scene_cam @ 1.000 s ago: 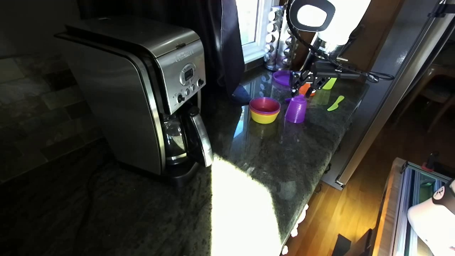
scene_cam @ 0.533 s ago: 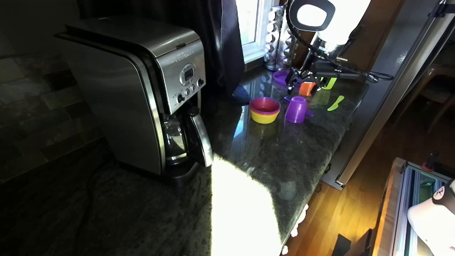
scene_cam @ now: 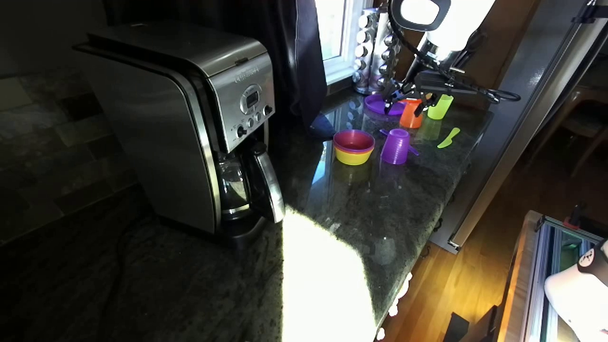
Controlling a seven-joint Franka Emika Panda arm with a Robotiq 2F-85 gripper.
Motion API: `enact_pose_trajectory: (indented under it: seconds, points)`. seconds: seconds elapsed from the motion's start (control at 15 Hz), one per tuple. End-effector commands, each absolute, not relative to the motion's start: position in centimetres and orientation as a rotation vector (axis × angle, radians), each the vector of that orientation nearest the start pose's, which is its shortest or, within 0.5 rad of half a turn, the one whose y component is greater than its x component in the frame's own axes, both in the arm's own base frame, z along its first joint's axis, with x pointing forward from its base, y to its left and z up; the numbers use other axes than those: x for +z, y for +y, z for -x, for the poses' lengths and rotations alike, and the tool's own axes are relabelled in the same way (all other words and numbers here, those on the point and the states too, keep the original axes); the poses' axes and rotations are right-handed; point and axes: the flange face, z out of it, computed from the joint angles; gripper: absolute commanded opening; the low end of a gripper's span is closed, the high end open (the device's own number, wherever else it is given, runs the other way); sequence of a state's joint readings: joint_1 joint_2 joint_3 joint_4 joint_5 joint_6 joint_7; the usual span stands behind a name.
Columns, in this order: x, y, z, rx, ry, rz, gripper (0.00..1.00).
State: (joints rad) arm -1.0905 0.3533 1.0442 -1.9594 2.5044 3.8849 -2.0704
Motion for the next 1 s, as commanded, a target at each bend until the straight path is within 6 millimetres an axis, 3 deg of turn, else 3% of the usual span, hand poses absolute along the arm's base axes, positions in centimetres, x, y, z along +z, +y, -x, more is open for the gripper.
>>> enact_pose_trajectory:
  seconds: [0.0,0.6,0.93]
  points:
    - [35.9,-13.7,-46.2,-0.622,1.162,2.891,1.00]
    - [33.4,-14.6,-48.4,-0.599,1.148,2.954,1.00]
    - [31.9,-16.4,-49.1,-0.584,0.883,3.032,1.00]
